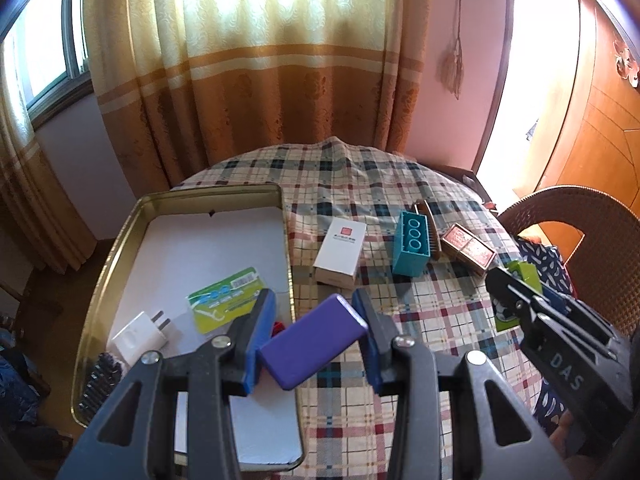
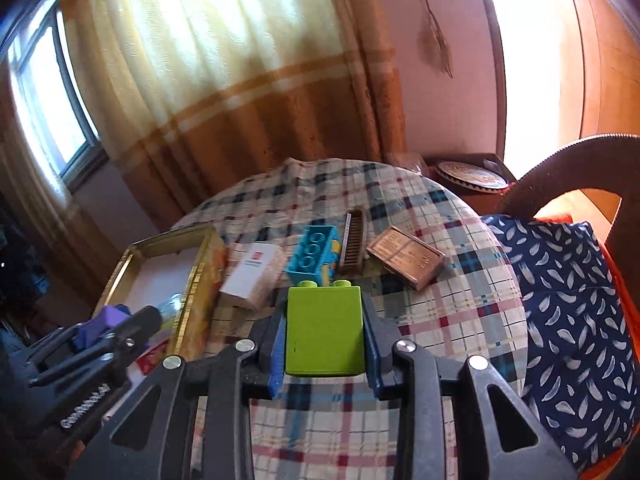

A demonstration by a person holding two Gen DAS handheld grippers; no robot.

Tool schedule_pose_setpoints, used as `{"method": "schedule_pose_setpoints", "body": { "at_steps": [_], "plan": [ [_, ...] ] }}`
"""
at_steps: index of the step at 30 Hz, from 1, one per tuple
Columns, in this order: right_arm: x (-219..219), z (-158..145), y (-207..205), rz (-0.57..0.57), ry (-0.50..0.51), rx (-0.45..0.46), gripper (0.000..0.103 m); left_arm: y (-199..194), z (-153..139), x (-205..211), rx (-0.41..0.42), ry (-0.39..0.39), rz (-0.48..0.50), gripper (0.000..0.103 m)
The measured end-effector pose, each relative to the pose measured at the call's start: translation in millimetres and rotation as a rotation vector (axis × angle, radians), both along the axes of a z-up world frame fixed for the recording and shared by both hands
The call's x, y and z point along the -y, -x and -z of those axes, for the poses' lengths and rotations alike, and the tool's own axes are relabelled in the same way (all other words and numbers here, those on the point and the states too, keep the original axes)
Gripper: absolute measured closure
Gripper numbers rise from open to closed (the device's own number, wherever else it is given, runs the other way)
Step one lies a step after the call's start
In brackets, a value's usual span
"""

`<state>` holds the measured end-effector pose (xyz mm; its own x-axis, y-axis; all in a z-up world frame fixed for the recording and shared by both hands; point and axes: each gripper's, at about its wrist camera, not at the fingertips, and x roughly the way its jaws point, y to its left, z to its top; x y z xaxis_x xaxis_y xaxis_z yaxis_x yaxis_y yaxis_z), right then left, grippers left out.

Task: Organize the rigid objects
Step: 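Carry the purple block and green brick over the tray with both tools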

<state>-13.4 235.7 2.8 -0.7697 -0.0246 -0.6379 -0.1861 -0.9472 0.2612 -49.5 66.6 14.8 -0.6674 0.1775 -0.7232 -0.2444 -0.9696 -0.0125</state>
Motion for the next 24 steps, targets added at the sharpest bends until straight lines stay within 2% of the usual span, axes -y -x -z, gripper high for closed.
{"method": "schedule_pose_setpoints", "body": {
  "at_steps": [24],
  "plan": [
    [82.2,-33.6,-14.6,-0.148,-0.075,-0.066,0.069,-12.6,-5.6,62.4,-0.033,-0.009,-0.086,0.064]
  ]
}}
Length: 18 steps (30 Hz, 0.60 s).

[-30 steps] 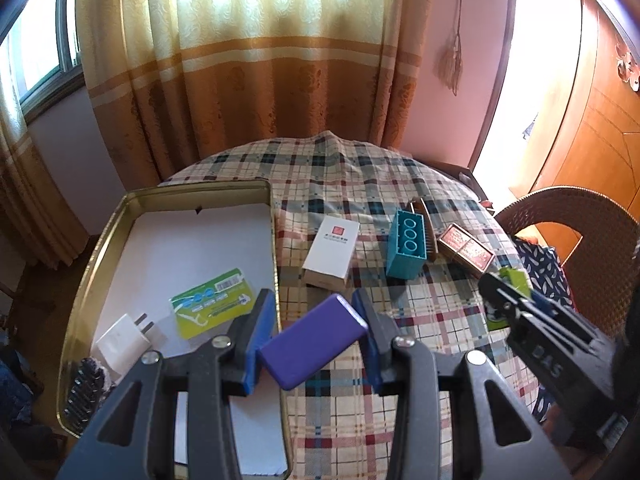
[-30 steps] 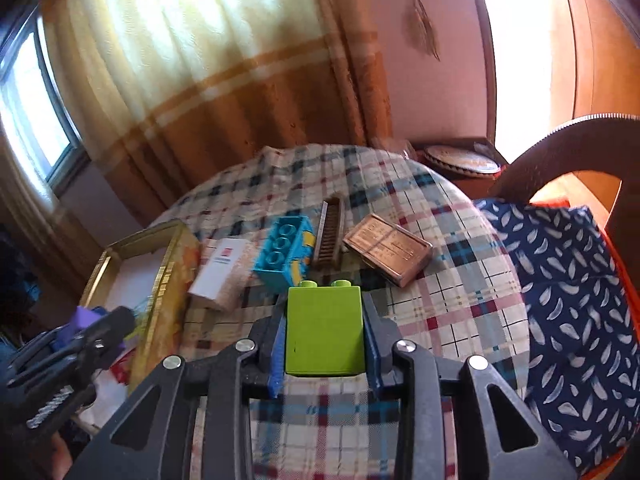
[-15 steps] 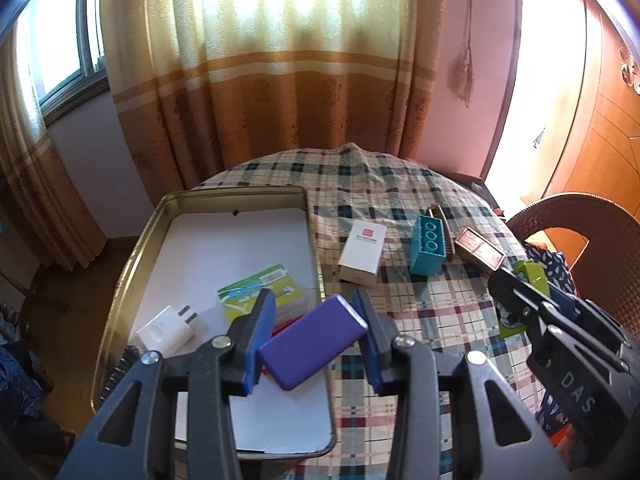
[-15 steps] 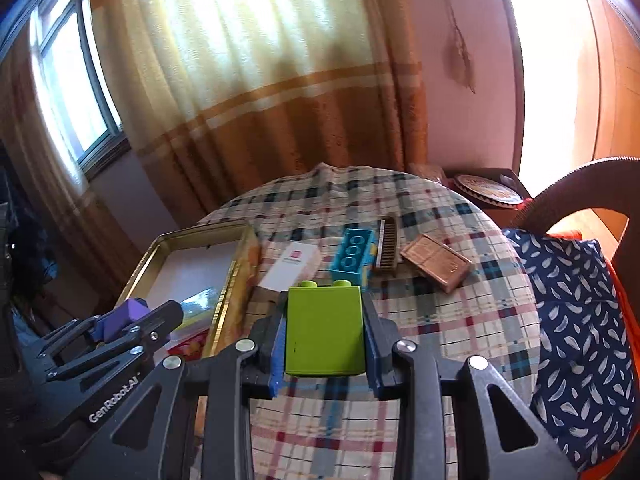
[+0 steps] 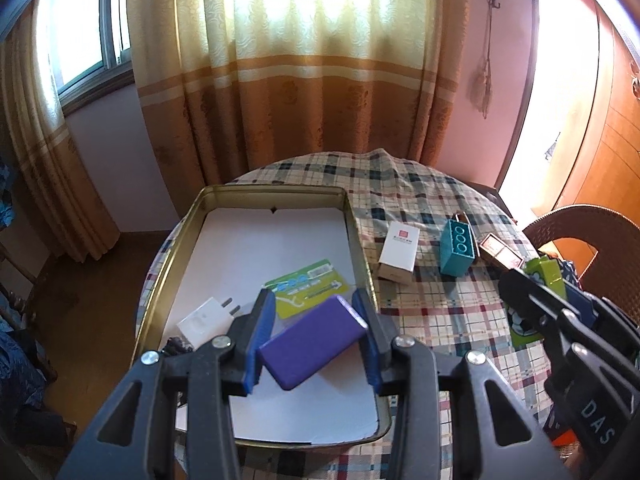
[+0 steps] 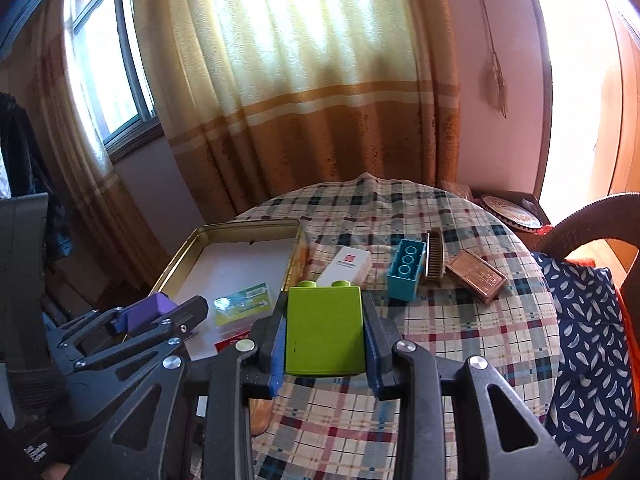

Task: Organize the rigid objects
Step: 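Carry the purple block and green brick over the tray with both tools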

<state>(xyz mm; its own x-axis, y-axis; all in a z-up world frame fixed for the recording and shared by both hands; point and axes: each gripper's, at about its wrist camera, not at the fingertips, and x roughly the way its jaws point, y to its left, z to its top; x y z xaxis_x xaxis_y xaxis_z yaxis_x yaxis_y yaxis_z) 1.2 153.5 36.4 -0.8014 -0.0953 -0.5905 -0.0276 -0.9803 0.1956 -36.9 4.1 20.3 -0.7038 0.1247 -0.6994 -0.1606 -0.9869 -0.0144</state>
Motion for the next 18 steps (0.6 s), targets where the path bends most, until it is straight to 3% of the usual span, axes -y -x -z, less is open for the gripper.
{"method": "schedule_pose_setpoints", "body": {
  "at_steps": [18],
  "plan": [
    [34.2,-4.9,3.1,-0.078,-0.033,-0.006,0.069,4.2,10.5,32.8,0.013,-0.013,-0.047,0.064]
  ]
}}
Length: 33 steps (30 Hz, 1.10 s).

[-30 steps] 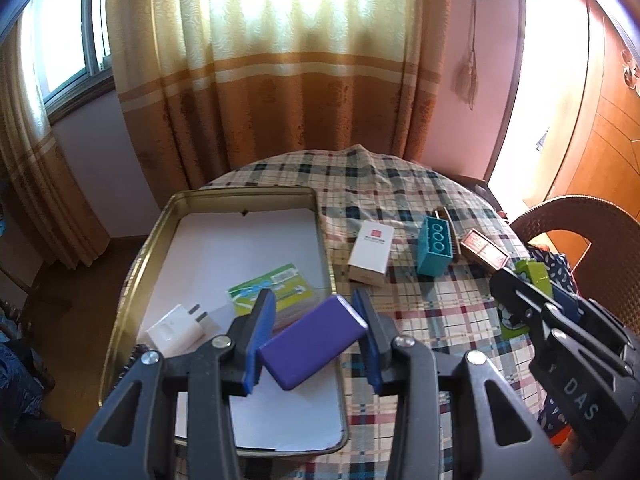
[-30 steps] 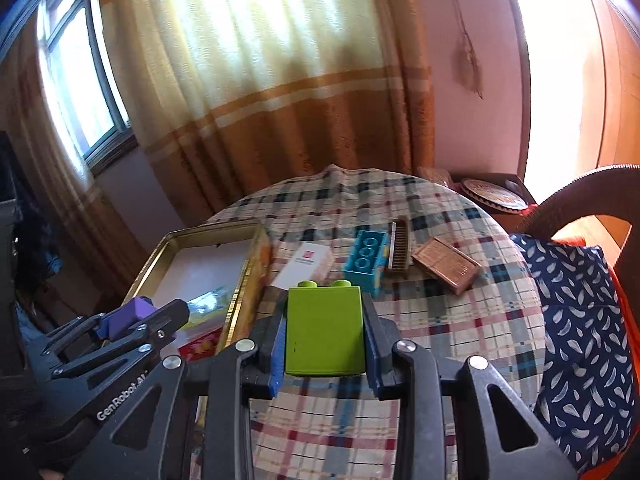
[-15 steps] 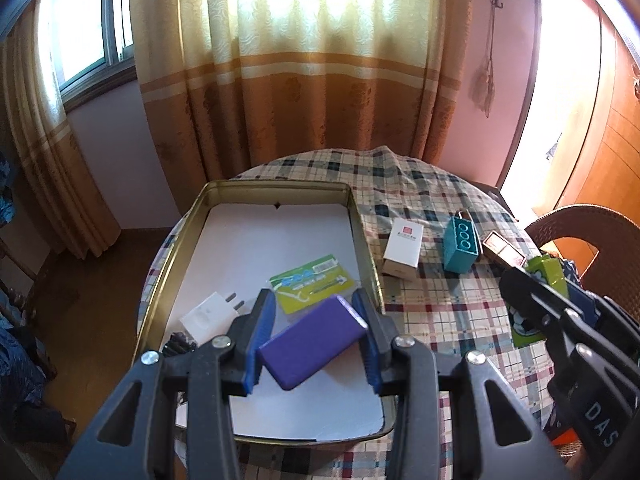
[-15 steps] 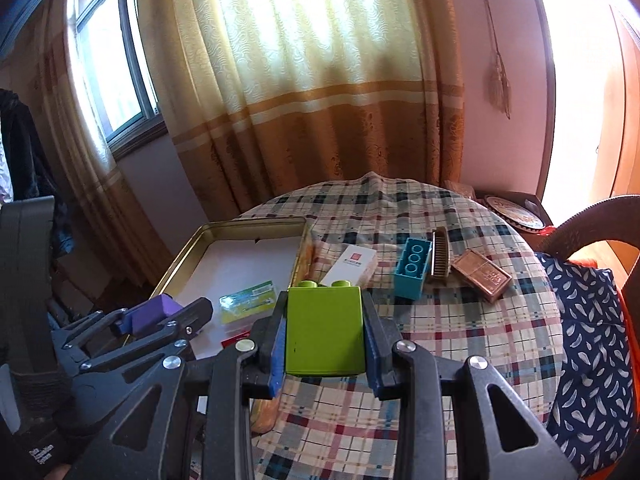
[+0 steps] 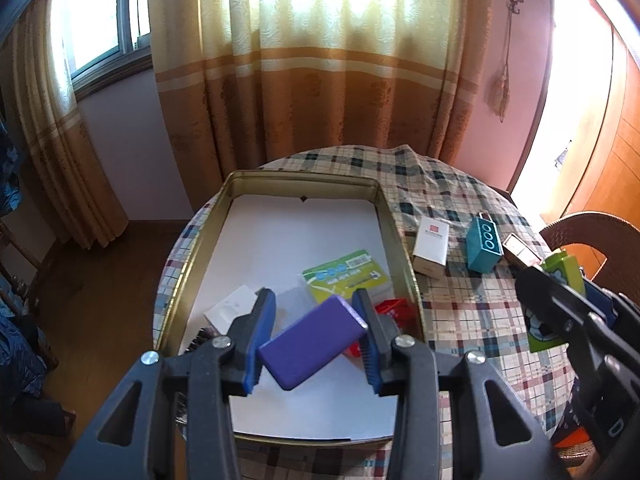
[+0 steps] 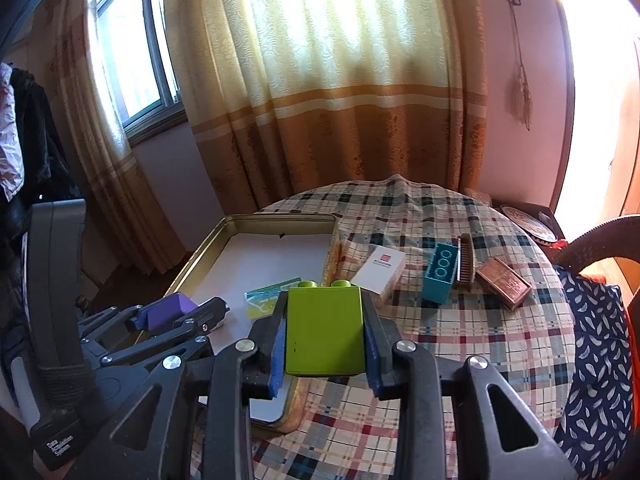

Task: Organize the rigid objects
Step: 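Carry the purple block and green brick over the tray with both tools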

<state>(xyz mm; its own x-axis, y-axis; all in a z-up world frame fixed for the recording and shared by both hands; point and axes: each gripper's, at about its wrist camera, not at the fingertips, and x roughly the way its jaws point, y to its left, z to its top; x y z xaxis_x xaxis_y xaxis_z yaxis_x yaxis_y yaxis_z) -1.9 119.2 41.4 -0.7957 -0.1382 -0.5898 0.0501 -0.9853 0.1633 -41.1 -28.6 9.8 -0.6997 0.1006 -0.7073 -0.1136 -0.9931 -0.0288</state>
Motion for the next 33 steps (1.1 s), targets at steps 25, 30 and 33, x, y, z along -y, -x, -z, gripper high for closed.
{"method": "schedule_pose_setpoints", "body": {
  "at_steps": [25,30,33],
  "plan": [
    [44.0,-1.9,89.1,-0.078,-0.051,-0.006,0.069,56.6,6.8,39.5,0.011,0.088,-0.100,0.064],
    [49.8,9.7,121.1,-0.093,-0.056,0.041,0.069,79.8,9.8,39.9,0.038,0.118,-0.105,0.064],
    [51.4,19.8,139.8,-0.097,-0.052,0.079,0.069,93.5,11.8,39.6,0.052,0.154,-0.109,0.064]
  ]
}}
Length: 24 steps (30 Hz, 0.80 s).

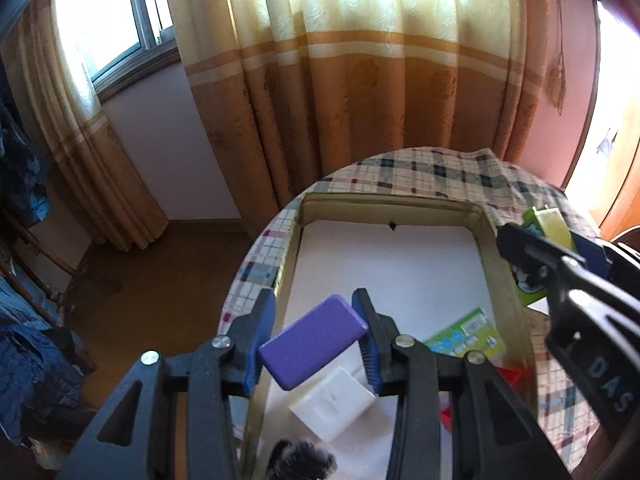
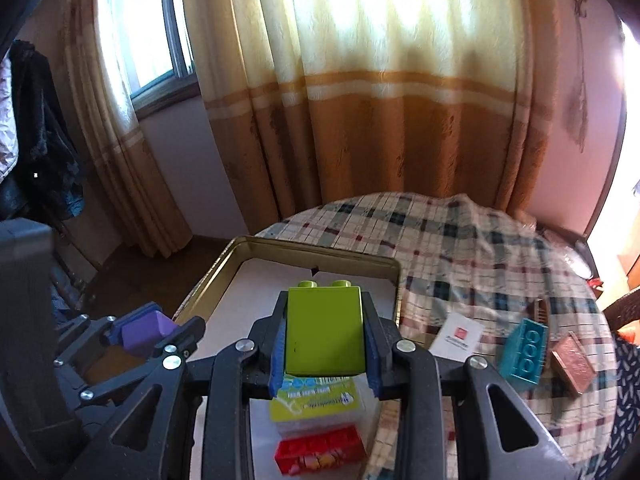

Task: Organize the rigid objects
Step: 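Carry the purple block and green brick over the tray with both tools, then open both tools to drop the purple block and green brick into the tray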

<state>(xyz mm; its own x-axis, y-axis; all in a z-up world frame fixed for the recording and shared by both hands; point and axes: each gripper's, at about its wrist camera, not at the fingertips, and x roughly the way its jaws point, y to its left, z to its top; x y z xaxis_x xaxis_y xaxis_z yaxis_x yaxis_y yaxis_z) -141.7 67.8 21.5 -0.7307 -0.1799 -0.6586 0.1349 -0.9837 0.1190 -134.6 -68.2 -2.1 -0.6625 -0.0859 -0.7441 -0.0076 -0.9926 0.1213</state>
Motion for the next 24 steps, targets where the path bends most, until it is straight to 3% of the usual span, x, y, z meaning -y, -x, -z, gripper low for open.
{"method": "schedule_pose_setpoints", "body": {
  "at_steps": [11,16,24],
  "plan": [
    [4.7,33.0,40.1,-0.030,0.001,0.141,0.069,31.5,19.8,-2.2,0.118,0.049,-0.003,0.064],
    [4.7,42.2,47.7,-0.037,0.007,0.176,0.069,35.3,24.1,-6.9,0.120,0.086,-0.004,0.064],
    [-0.4,56.2,54.7,-0.044,0.027,0.228,0.069,40.6,35.7,-12.6,0.153,0.028,0.045,0.064]
  ]
}}
